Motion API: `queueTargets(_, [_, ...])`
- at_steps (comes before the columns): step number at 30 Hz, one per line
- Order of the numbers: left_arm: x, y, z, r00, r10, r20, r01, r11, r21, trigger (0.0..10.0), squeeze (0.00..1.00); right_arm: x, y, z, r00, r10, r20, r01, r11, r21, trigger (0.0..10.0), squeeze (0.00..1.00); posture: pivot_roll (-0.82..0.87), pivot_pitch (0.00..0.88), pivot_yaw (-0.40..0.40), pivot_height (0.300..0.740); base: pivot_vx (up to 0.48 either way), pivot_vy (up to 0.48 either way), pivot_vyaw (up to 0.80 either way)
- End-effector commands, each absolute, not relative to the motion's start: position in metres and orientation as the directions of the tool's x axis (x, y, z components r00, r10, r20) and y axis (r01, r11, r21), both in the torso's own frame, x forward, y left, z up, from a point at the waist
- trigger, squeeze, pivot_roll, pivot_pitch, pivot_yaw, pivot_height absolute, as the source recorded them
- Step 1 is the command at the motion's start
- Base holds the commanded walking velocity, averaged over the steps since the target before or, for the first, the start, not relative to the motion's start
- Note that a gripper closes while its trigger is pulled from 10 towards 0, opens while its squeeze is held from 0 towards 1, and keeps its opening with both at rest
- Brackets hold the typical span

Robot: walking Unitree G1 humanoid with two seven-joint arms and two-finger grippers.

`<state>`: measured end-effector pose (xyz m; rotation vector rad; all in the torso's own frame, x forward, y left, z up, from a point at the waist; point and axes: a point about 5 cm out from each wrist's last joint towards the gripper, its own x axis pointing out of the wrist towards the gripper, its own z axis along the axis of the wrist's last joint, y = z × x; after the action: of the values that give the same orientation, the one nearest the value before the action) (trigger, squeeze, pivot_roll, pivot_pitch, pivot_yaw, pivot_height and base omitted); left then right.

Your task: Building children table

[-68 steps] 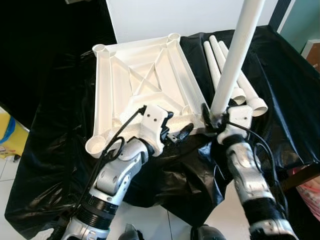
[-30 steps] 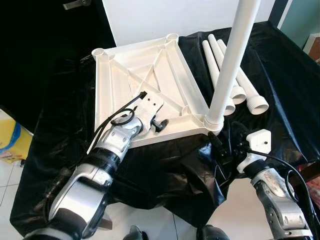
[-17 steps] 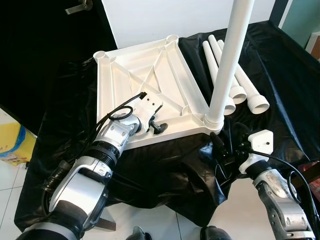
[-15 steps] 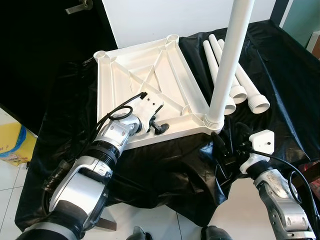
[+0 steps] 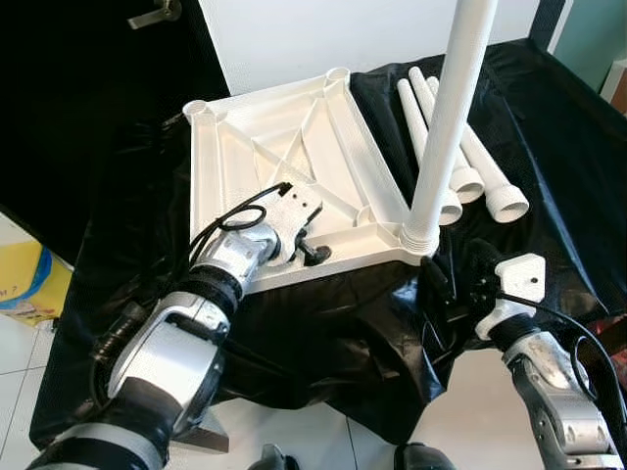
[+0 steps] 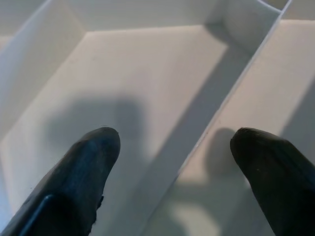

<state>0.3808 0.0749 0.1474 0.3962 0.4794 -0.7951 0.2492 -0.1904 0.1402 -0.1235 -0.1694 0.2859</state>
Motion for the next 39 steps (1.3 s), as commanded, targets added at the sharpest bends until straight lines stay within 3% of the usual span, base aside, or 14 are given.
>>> queueTargets(1, [0.382,0.089,0.132,0.684,-0.442,-0.58,0.64,0.746,0.186,1.4,0.0,0.248,-0.191,0.141,0.946,0.292,0.14,-0.27,0.95,-0.159,10.0,0.0,-0.19,0.122,0.133,0.74,0.0,0.0,0.0])
queueTargets(2, [0.382,0.089,0.132,0.684,-0.442,-0.58,0.64,0.746,0.186,1.4,0.0,0.248,-0.191,0.141,0.946,0.292,0.14,-0.27,0.95,-0.159,10.0,0.0,-0.19,0.122,0.133,0.74,0.0,0.0,0.0])
queueTargets(3, [0.383,0.091,0.131,0.693,-0.43,-0.578,0.622,0.762,0.179,0.0,0.0,0.249,-0.191,0.141,0.946,0.291,0.14,-0.268,0.95,-0.16,10.0,0.0,-0.19,0.123,0.133,0.74,0.0,0.0,0.0])
queueTargets(32, [0.387,0.1,0.137,0.807,-0.333,-0.488,0.478,0.853,0.209,0.0,0.0,0.251,-0.192,0.142,0.948,0.286,0.137,-0.261,0.949,-0.177,10.0,0.0,-0.18,0.13,0.125,0.74,0.0,0.0,0.0])
queueTargets(39, [0.386,0.111,0.143,0.883,-0.229,-0.411,0.35,0.903,0.25,0.0,0.0,0.251,-0.193,0.143,0.95,0.278,0.138,-0.253,0.951,-0.179,10.0,0.0,-0.18,0.134,0.124,0.74,0.0,0.0,0.0])
